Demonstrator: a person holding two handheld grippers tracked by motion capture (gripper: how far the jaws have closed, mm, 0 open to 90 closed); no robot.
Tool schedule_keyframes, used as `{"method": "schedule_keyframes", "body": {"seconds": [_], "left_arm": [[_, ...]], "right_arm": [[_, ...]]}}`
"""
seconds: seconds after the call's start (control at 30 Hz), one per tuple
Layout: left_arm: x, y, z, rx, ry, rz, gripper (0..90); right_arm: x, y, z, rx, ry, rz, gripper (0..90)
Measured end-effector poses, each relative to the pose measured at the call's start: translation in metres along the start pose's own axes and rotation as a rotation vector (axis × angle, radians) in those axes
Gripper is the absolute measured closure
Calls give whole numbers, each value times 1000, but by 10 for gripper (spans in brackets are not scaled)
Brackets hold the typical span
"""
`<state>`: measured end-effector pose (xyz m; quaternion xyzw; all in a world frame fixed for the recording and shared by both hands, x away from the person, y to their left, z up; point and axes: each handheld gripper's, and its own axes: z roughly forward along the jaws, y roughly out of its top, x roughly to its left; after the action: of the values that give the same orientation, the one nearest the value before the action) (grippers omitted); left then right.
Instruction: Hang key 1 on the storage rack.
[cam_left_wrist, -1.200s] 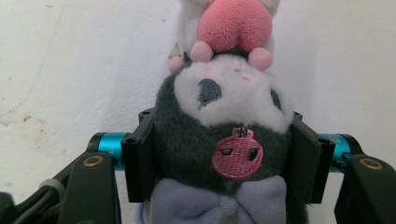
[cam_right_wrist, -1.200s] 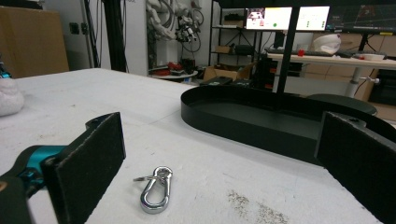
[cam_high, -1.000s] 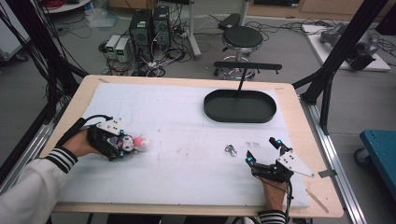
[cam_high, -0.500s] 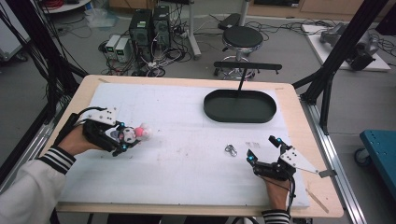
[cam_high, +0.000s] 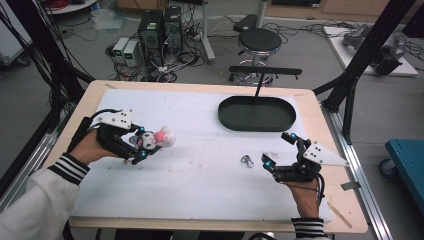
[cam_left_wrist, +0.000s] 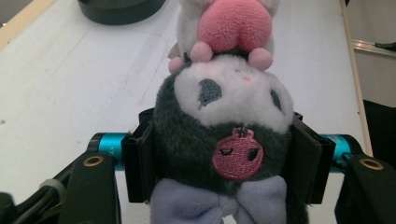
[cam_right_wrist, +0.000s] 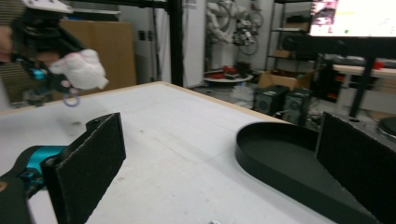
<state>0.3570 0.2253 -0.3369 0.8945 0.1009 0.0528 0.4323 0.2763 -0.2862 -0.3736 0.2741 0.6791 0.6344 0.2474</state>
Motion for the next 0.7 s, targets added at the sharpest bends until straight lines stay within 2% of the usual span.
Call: {"method": "schedule_keyframes", "body": {"seconds": [0.03,0.23,0.37,0.57,0.6,0.63,0.7], "left_arm": [[-1,2,0,-4,-3,3,366],[-5,21,3,-46,-24,33,365],[-8,34,8,-60,-41,51,365],[-12,47,16,-79,-68,71,365],[-12,48,17,-77,-70,73,365],[-13,50,18,-75,-73,75,366],[-13,53,22,-75,-82,74,365]], "right_arm": [[0,0,0,0,0,0,10],[0,22,12,39,127,-12,10],[3,35,24,81,215,-41,10],[5,55,41,107,305,-75,10],[5,55,41,107,305,-75,10],[6,59,46,108,329,-77,10],[6,61,48,110,345,-81,10]]}}
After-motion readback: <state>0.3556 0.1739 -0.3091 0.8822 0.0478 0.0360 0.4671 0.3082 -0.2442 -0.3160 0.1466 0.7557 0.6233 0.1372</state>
